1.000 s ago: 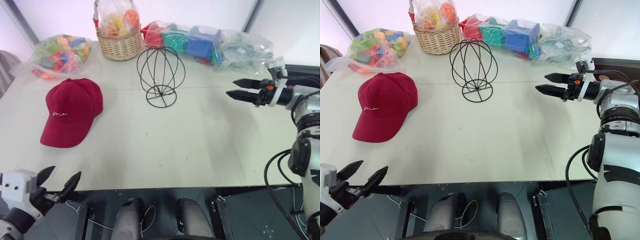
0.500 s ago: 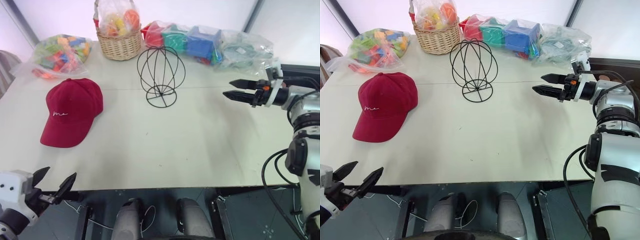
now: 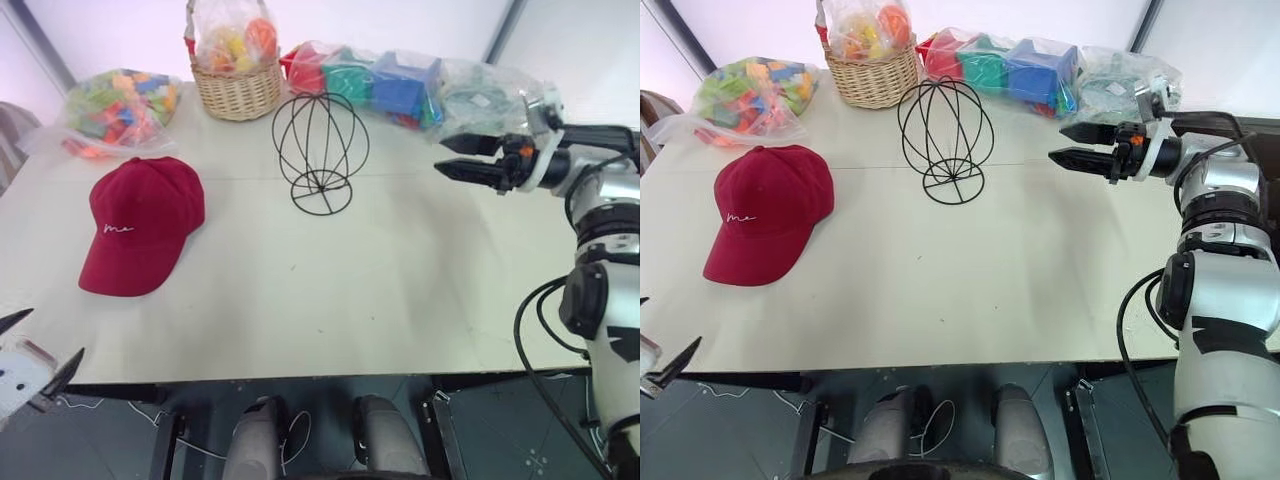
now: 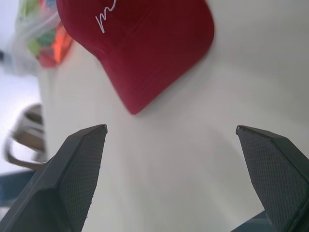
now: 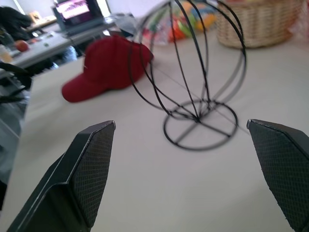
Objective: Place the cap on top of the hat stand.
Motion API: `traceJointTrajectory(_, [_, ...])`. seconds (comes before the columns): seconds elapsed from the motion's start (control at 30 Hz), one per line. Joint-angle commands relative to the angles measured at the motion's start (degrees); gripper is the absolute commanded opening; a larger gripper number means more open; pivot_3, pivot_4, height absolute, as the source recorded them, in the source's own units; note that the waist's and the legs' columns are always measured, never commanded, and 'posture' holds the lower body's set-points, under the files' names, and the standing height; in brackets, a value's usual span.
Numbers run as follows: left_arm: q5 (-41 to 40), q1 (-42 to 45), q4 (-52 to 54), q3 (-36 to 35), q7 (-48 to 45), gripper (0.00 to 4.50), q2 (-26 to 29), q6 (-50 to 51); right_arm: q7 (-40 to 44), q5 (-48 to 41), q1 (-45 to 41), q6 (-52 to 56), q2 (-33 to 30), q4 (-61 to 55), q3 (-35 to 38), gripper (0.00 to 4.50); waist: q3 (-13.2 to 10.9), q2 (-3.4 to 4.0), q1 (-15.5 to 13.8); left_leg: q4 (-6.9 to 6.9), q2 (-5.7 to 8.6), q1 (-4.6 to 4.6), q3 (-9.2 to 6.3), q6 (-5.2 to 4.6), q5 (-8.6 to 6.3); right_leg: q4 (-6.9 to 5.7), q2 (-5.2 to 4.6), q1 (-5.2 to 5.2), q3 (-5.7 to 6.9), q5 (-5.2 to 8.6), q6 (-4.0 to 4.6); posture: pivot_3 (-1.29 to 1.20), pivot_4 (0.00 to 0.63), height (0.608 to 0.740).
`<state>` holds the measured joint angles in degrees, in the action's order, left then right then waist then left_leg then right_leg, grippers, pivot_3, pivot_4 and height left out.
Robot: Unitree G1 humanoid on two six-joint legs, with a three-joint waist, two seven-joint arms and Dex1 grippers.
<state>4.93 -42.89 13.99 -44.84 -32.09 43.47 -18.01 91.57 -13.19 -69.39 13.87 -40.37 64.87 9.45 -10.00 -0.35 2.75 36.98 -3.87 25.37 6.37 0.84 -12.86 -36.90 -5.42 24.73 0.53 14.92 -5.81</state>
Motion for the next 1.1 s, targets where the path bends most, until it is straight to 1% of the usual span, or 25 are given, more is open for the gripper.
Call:
traceJointTrajectory(0.03, [10.63, 1.99, -9.14, -0.84, 6.40, 4.49, 4.37, -13.96, 0.93, -3.68, 1.08, 3.39, 0.68, -7.20, 0.88, 4.50, 0.01, -0.01, -0.02, -0.01, 0.00, 0.01, 0.04, 0.00, -0.01, -0.01, -0.05, 0.05, 0.00, 0.00, 0.01, 0.00, 0.150, 0.740])
traceJointTrajectory(0.13, [20.28, 6.41, -18.29, 2.38, 14.86, 4.49, 9.21, -23.31, 0.61, -6.79, 4.74, 8.77, 1.32, -14.70, 1.88, 4.50, 0.02, -0.01, -0.23, -0.04, 0.01, 0.04, 0.14, -0.02, -0.10, -0.04, -0.19, 0.13, -0.01, 0.01, 0.05, 0.00, 0.150, 0.740])
traceJointTrajectory(0.23, [27.21, 11.82, -26.98, 7.20, 22.12, 4.49, 13.84, -28.58, -0.91, -9.33, 8.91, 13.30, 0.72, -21.96, 2.49, 4.50, 0.02, -0.01, -0.42, -0.06, 0.03, 0.08, 0.17, -0.03, -0.11, -0.08, -0.26, 0.18, -0.01, 0.01, 0.06, 0.00, 0.150, 0.740])
traceJointTrajectory(0.43, [35.89, 23.54, -43.62, 19.96, 34.17, 4.49, 20.64, -33.20, -3.58, -12.96, 13.74, 19.34, -1.77, -31.45, 3.22, 4.50, 0.02, -0.01, -0.11, -0.08, 0.02, 0.11, 0.37, -0.05, -0.12, -0.17, -0.23, 0.29, -0.01, -0.08, -0.11, 0.00, 0.150, 0.740])
traceJointTrajectory(0.57, [40.75, 31.20, -50.44, 28.67, 41.53, 4.49, 23.29, -34.41, -5.31, -15.01, 15.54, 21.82, -2.76, -35.98, 3.67, 4.50, 0.03, -0.01, -0.21, -0.11, -0.01, 0.09, 0.51, -0.06, -0.12, -0.26, -0.20, 0.39, 0.00, -0.10, -0.14, 0.00, 0.150, 0.740])
traceJointTrajectory(0.73, [46.57, 39.80, -56.72, 38.84, 50.08, 4.49, 24.77, -34.52, -7.49, -16.84, 17.37, 23.38, -3.40, -39.26, 4.10, 4.50, 0.09, 0.10, -0.93, -0.08, 0.01, 0.07, 0.56, -0.06, -0.11, -0.29, -0.20, 0.37, 0.00, -0.11, -0.16, 0.00, 0.150, 0.740])
traceJointTrajectory(0.83, [49.63, 45.13, -59.89, 44.51, 54.67, 4.49, 24.71, -33.78, -8.37, -17.68, 17.83, 23.79, -3.67, -40.07, 4.08, 4.50, 0.17, 0.23, -2.01, -0.02, 0.02, 0.07, 0.59, -0.06, -0.11, -0.32, -0.20, 0.37, 0.00, -0.11, -0.17, 0.00, 0.150, 0.740])
traceJointTrajectory(1.1, [55.48, 57.95, -63.55, 57.30, 63.06, 4.49, 21.34, -32.80, -9.85, -18.35, 17.64, 23.16, -3.63, -39.57, 3.29, 4.50, 0.30, 0.46, -3.92, 0.09, 0.05, 0.08, 0.64, -0.06, -0.11, -0.33, -0.20, 0.31, 0.00, -0.12, -0.18, 0.00, 0.150, 0.740])
